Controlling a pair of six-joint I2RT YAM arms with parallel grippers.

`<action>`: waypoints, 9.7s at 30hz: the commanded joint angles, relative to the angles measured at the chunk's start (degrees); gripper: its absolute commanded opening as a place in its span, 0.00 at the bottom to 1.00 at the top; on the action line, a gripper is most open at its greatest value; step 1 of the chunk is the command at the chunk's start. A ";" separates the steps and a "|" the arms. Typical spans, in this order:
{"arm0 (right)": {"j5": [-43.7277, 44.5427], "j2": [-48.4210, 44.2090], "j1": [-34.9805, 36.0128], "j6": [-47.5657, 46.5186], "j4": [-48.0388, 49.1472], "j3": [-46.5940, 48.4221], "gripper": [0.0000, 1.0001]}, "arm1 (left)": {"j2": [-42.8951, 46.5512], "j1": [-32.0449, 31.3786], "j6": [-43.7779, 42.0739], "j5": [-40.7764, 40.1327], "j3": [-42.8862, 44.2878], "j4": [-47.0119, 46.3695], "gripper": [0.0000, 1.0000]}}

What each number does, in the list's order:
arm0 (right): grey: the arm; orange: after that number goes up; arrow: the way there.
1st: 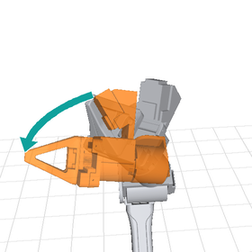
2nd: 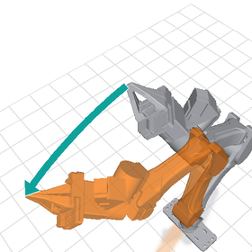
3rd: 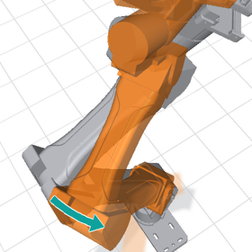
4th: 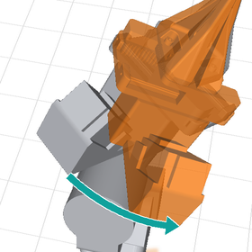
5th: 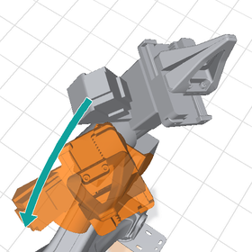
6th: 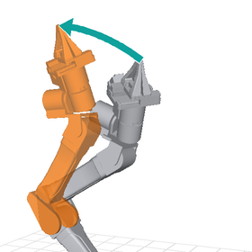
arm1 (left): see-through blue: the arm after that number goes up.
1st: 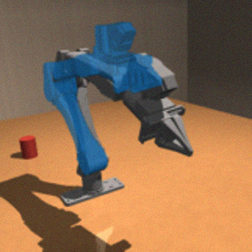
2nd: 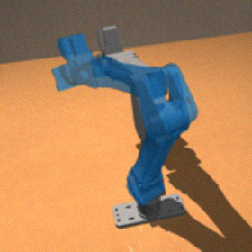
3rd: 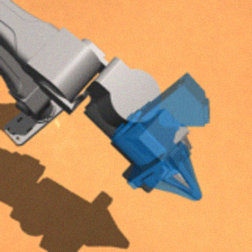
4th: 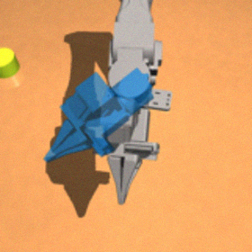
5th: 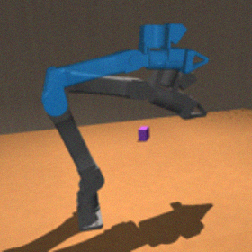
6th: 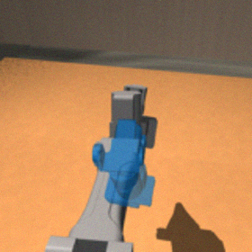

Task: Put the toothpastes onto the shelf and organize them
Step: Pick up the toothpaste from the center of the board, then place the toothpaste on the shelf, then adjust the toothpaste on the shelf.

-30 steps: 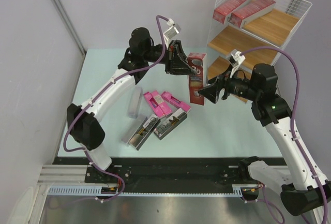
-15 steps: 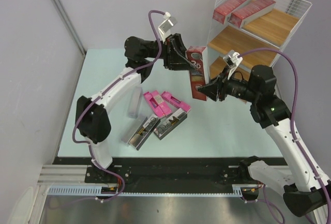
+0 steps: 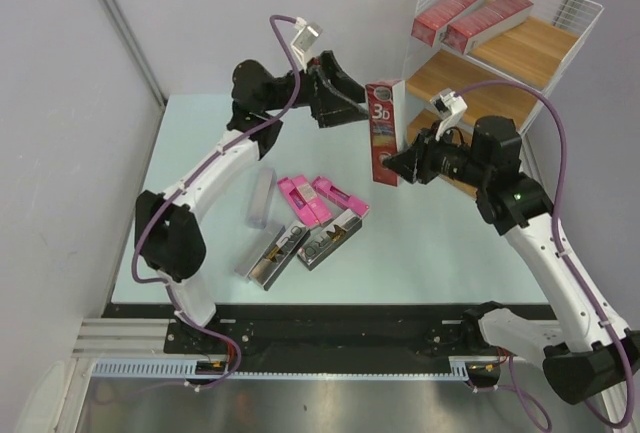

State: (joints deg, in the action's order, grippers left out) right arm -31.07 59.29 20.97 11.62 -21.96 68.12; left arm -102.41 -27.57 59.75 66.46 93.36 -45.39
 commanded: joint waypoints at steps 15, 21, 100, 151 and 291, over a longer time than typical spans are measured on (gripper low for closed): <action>8.40 8.03 -6.90 10.35 -1.07 26.00 0.19 | 11.98 -9.42 -44.00 -88.13 -0.91 59.87 1.00; 6.02 11.20 -10.42 12.55 -1.86 32.42 0.19 | 8.64 -14.17 -48.75 -95.37 3.75 62.70 1.00; 38.44 30.97 -18.08 14.93 -16.89 57.56 0.76 | 5.38 -18.22 -51.40 -82.71 7.89 64.63 1.00; 38.00 42.77 -19.04 14.23 -12.06 62.50 0.88 | 6.00 -18.22 -51.13 -85.18 5.08 65.60 0.99; 42.67 15.07 -25.72 58.17 24.59 10.98 0.48 | 11.97 -21.73 -45.07 -37.10 -11.80 27.63 0.36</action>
State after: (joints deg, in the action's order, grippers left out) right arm 4.60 75.31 -6.02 70.32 3.33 80.36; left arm -93.91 -49.01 16.36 29.15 83.05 -15.62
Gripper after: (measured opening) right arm 0.474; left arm 0.362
